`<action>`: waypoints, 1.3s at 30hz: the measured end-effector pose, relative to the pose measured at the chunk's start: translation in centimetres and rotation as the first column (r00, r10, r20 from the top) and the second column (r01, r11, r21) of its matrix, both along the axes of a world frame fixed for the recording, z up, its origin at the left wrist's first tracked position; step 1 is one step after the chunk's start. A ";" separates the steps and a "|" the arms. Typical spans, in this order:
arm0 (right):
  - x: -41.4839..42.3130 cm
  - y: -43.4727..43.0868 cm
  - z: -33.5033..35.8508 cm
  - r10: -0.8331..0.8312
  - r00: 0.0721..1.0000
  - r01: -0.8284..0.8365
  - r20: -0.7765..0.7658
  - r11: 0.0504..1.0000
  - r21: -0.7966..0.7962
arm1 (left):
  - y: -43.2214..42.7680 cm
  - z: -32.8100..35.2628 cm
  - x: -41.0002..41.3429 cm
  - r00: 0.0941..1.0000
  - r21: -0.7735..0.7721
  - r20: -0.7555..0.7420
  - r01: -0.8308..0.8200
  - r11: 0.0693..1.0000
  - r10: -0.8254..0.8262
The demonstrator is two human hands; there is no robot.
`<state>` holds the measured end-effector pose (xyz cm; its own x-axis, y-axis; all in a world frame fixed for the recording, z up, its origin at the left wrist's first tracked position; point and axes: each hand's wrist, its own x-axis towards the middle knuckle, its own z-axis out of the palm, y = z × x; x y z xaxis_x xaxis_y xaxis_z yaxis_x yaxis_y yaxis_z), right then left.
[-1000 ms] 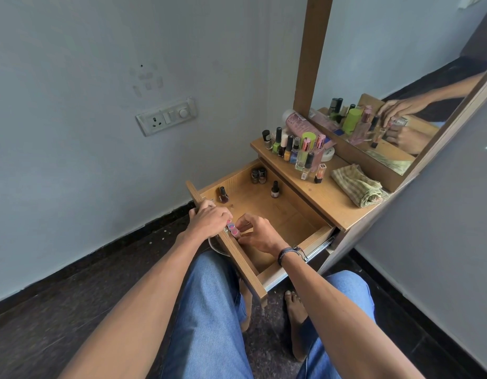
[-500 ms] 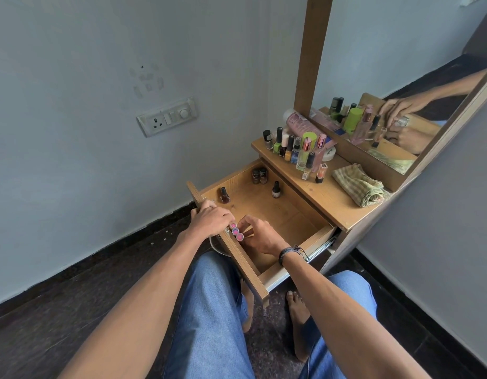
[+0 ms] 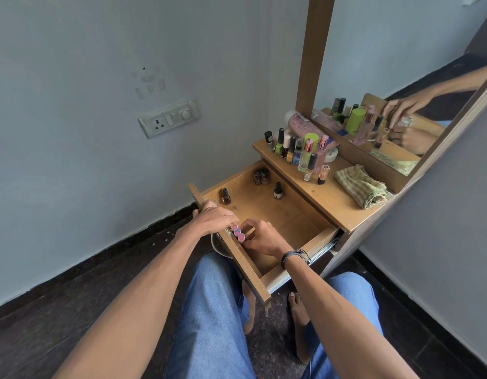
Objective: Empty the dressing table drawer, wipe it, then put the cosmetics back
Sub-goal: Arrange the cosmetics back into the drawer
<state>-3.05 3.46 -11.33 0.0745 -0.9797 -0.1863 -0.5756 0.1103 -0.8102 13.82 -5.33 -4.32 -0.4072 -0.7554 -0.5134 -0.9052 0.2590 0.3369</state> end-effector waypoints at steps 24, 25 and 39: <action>0.6 0.1 0.8 0.022 0.990 -0.013 -0.139 0.998 0.059 | -0.6 -0.2 -0.1 0.998 0.050 -0.041 -0.045 0.998 0.048; 0.7 0.1 0.8 0.031 0.989 -0.024 -0.146 0.998 0.053 | -0.5 -0.1 -0.1 0.999 0.049 -0.033 -0.030 0.998 0.032; 0.6 0.4 1.0 0.083 0.980 -0.086 -0.182 0.996 -0.012 | 0.2 0.5 -0.3 1.000 0.015 -0.010 0.008 1.000 -0.007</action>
<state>-2.43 3.88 -10.38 0.1238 -0.9749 -0.1852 -0.7200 0.0402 -0.6928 13.52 -5.17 -3.80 -0.4179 -0.7443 -0.5210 -0.8999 0.2606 0.3496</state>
